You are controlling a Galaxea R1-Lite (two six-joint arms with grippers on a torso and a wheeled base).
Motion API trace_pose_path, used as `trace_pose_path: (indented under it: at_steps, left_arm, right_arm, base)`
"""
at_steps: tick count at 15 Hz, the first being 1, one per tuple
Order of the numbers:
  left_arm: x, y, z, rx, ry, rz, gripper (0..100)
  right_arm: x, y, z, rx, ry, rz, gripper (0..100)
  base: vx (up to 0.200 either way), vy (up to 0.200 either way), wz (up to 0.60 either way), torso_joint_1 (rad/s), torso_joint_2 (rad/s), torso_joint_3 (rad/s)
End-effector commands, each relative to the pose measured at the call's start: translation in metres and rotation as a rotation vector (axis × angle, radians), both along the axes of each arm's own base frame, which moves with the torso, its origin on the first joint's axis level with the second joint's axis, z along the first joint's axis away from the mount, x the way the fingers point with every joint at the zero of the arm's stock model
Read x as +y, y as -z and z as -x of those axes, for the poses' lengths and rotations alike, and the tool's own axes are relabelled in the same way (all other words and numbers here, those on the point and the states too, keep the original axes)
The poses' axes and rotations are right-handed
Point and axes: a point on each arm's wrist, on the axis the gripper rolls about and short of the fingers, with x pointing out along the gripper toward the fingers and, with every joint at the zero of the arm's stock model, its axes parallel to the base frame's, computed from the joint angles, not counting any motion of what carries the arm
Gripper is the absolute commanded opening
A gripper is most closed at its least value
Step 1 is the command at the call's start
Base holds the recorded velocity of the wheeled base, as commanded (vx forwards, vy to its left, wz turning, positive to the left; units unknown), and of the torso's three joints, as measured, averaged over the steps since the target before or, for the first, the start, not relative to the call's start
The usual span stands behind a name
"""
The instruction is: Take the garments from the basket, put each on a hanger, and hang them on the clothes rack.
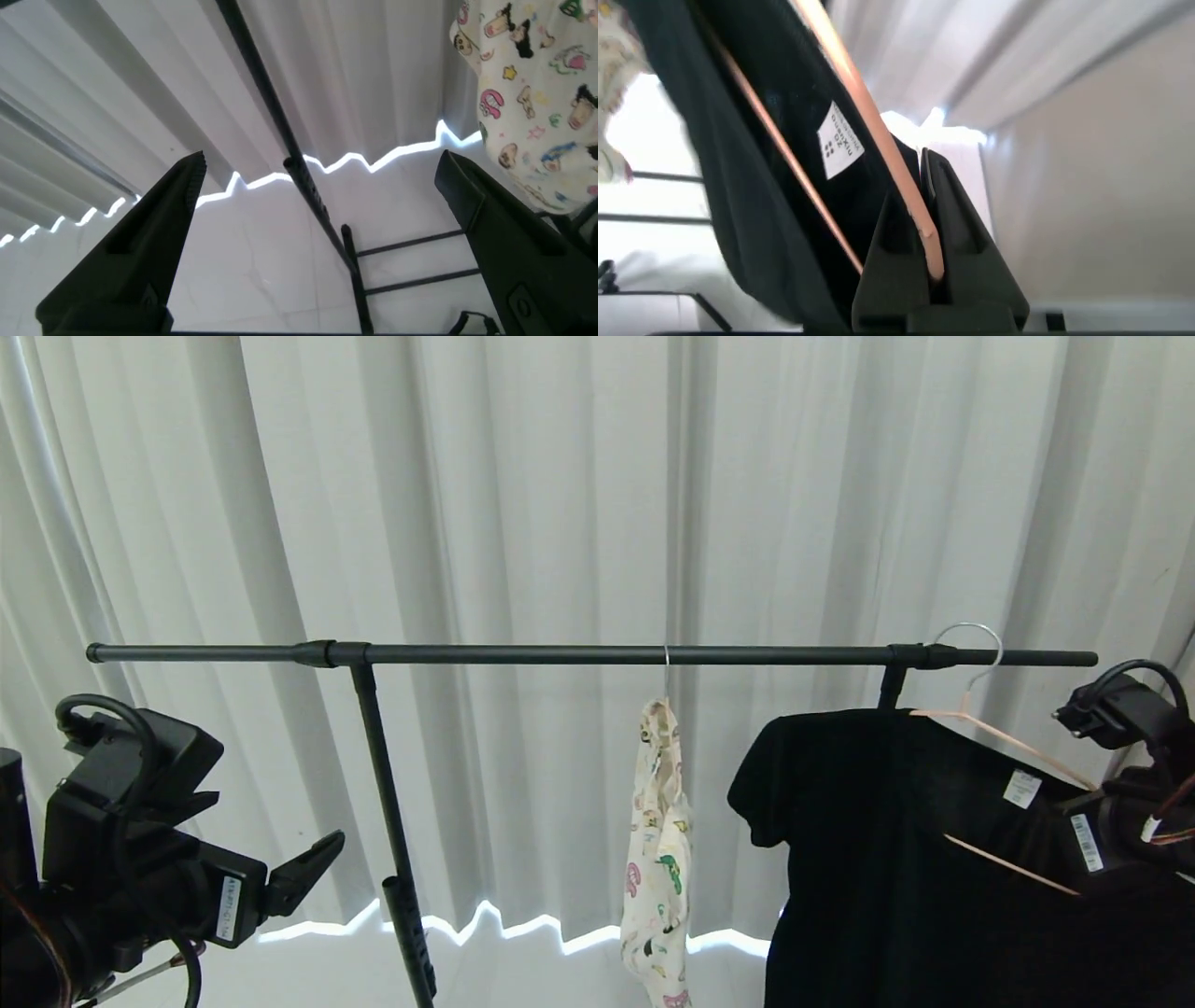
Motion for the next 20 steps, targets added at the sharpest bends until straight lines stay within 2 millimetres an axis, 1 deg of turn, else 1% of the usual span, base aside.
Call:
trace_pose_path:
  at_steps: [1,4,6,8,11,14,16,20]
  left_arm:
    - [0.0,0.0,0.0,-0.001,0.0,0.0,100]
    - [0.0,0.0,0.0,-0.001,0.003,-0.001,100]
    - [0.0,-0.001,0.0,-0.01,0.003,0.001,100]
    - [-0.001,-0.001,0.0,-0.018,0.008,0.001,100]
    - [-0.002,-0.001,0.0,-0.02,0.016,-0.006,100]
    - [-0.004,-0.001,0.0,-0.019,0.036,-0.013,100]
    - [-0.006,-0.001,0.001,-0.02,0.045,-0.012,100]
    - [-0.005,-0.002,0.002,-0.026,0.047,-0.011,100]
  right_arm:
    - [0.009,0.008,-0.015,0.044,-0.03,0.009,0]
    - [0.019,0.016,-0.025,0.061,-0.055,0.011,0]
    - [0.025,0.026,-0.04,0.084,-0.014,-0.003,0]
    - [0.036,0.033,-0.049,0.094,0.027,-0.005,0]
    - [0.049,0.037,-0.049,0.104,0.021,-0.029,0]
    - [0.052,0.037,-0.057,0.099,0.028,-0.033,0]
    - [0.055,0.037,-0.066,0.093,0.036,-0.027,0]
    - [0.063,0.046,-0.068,0.117,0.033,0.001,0]
  base:
    - [0.2,0.0,0.0,0.002,0.0,0.002]
    - [0.2,0.0,0.0,0.004,0.0,0.002]
    - [0.2,0.0,0.0,0.002,0.0,0.005]
    - [0.0,0.0,0.0,0.0,0.0,0.0]
    - [0.0,0.0,0.0,0.0,0.0,0.0]
    - [0.0,0.0,0.0,0.0,0.0,0.0]
    - [0.0,0.0,0.0,0.0,0.0,0.0]
    - [0.0,0.0,0.0,0.0,0.0,0.0]
